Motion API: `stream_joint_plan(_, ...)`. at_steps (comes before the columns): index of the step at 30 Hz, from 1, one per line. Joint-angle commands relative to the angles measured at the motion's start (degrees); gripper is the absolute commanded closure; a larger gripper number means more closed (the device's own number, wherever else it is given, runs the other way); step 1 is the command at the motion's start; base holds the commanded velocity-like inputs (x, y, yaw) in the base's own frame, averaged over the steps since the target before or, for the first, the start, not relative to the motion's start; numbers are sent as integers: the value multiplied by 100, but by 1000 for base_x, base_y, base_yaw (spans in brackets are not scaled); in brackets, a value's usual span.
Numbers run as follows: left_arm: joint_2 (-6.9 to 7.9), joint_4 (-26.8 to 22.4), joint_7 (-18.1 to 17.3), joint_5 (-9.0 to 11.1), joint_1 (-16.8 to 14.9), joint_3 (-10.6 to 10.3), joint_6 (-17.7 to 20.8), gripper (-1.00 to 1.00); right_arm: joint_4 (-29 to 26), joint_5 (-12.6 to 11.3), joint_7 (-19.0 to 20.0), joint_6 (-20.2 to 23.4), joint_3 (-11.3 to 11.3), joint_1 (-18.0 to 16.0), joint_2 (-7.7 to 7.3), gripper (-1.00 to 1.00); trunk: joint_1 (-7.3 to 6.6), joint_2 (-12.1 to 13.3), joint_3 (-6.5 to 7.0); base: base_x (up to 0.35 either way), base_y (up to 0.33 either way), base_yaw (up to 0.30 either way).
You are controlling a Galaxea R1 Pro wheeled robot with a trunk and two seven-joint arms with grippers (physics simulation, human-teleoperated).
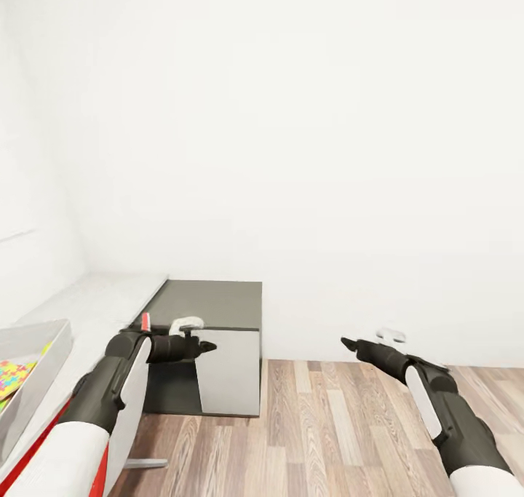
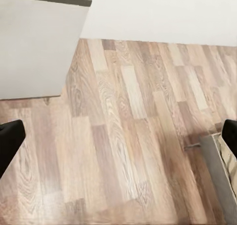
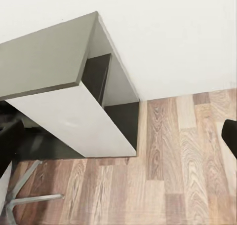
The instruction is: Put all the toys in the child's room - the three board games (two on the bed and one on the table), the two jigsaw puzzles on the table, and the tennis ball on the table - inside the toy box on the table in the child's room.
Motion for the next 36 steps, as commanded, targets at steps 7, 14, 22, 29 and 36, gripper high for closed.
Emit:
stream_joint_plan(7,-69,1981,750,60,-6,8,-1307,-100,1757,-3,-712,-1229,539,-2,149,-100,2,-7,-2,0,0,0)
stream_joint_plan(14,-87,4364,1689,42,-1,-20,-3234,-100,3529,26,-773,-2448,612,5,207,-100,2,-7,-2,0,0,0)
stream_joint_plan(22,-46,5636,2220,-194,738,-31,-5070,-100,5723,427,-809,-3902,749,11,317,-100,2,-7,-2,0,0,0)
stream_joint_plan(29,-35,5747,2742,-622,2133,-28,-6152,-100,6370,473,-1015,-4385,764,887,331,-100,2,-7,-2,0,0,0)
stream_joint_plan(36,-36,5778,3018,-647,3193,-13,-6342,-100,6418,476,-1103,-4390,767,1659,338,-100,2,-7,-2,0,0,0)
